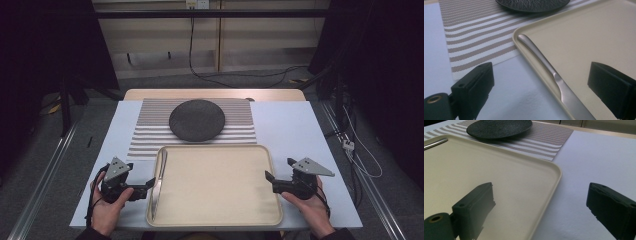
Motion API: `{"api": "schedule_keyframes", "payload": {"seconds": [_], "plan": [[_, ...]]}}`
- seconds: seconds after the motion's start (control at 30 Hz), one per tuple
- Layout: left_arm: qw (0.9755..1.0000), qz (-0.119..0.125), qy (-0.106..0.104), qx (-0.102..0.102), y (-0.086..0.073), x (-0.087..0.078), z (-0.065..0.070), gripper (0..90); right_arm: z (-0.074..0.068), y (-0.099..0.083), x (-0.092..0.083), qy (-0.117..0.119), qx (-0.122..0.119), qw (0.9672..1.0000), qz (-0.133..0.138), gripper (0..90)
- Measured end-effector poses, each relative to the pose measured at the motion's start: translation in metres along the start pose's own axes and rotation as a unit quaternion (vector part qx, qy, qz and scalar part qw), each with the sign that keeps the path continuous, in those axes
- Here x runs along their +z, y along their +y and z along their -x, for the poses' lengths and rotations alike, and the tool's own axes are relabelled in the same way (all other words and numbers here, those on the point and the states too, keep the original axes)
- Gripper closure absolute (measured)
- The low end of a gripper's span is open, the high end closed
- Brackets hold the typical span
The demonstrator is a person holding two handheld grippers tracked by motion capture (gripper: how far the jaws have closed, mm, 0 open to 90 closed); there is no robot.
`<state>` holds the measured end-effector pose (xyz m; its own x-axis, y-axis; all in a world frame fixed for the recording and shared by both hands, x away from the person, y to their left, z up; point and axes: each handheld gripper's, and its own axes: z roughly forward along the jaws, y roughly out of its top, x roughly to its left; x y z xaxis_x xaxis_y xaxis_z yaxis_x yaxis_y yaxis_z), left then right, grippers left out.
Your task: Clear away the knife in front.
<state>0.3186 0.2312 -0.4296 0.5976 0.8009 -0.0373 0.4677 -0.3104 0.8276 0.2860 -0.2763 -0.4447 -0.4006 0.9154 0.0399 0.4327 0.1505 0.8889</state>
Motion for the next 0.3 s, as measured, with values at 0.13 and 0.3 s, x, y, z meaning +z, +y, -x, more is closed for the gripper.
{"api": "schedule_keyframes", "payload": {"seconds": [0.13,0.3], "plan": [[1.0,0.003,0.004,-0.005,-0.0034,0.0026,-0.002,6.4,0.0,0.0,-0.0004,-0.001,-0.001,1.0,0.002,7.4],[1.0,-0.006,-0.001,0.0,-0.0039,0.004,-0.0018,6.4,0.0003,0.0002,0.0,-0.002,0.002,1.0,0.002,7.5]]}}
